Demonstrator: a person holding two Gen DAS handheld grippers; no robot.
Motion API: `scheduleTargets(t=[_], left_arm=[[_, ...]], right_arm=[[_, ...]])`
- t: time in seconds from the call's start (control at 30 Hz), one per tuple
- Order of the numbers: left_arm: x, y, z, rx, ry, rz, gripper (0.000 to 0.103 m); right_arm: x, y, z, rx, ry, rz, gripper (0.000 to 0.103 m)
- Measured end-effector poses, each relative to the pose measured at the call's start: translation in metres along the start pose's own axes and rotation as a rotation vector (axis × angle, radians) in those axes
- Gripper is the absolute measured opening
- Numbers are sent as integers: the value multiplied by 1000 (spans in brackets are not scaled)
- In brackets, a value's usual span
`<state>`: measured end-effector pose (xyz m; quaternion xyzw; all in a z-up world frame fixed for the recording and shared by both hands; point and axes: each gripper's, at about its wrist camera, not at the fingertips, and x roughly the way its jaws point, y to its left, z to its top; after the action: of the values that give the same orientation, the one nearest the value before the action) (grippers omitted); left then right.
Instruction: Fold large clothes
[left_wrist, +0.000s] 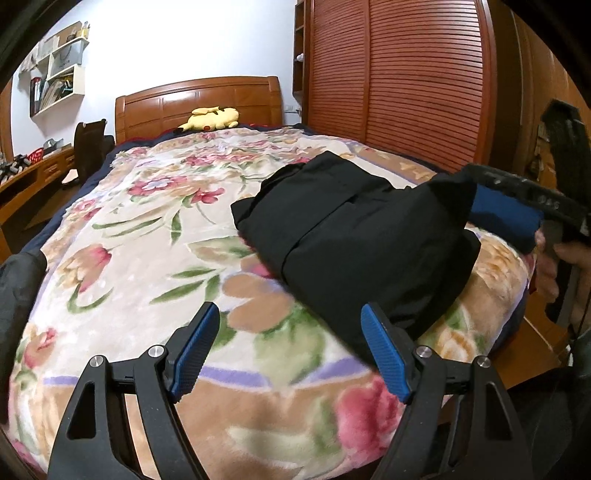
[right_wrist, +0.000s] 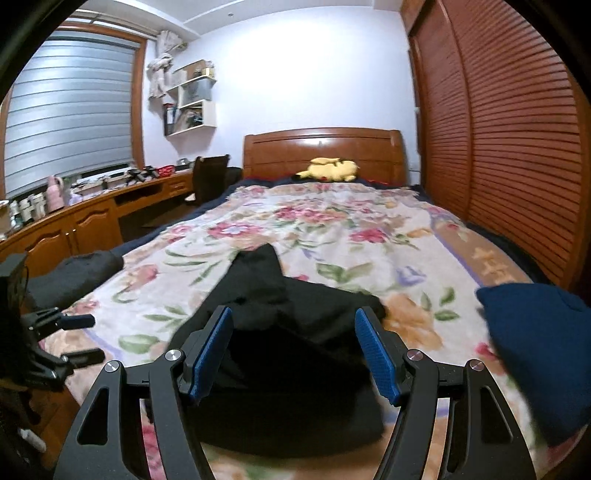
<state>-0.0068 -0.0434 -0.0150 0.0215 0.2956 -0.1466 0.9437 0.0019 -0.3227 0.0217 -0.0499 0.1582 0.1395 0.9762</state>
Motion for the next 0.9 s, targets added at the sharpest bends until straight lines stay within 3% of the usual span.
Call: scheduleTargets(t=[0.2,0.23,0.3,0.33,0.37,0.57,0.77,0.9], left_arm=[[0,13,-5,-31,9,-21,80],[0,14,-5,-27,5,-22,80],[-1,17,-5,-25,0,-25,80],[0,19,-5,-26,-1,-30,80],[2,21,-4,-28,0,-34,80],[16,28,3,-14,6,-39,80],[39,29,22,3,11,-54,80],[60,26,34,25,21,-56,80]], right_arm=[[49,7,-8,-42,154,-11,70],[53,6,-11,-45,166,-8,64],[58,3,-15,-60,180,-12,37],[60,0,-17,-69,195,-19,15],[61,-3,-18,-73,199,-19,11],[42,-23,-18,-40,116,-119,6],[57,-46,-37,0,185,-162,6],[58,-48,-30,33,165,-147,12]])
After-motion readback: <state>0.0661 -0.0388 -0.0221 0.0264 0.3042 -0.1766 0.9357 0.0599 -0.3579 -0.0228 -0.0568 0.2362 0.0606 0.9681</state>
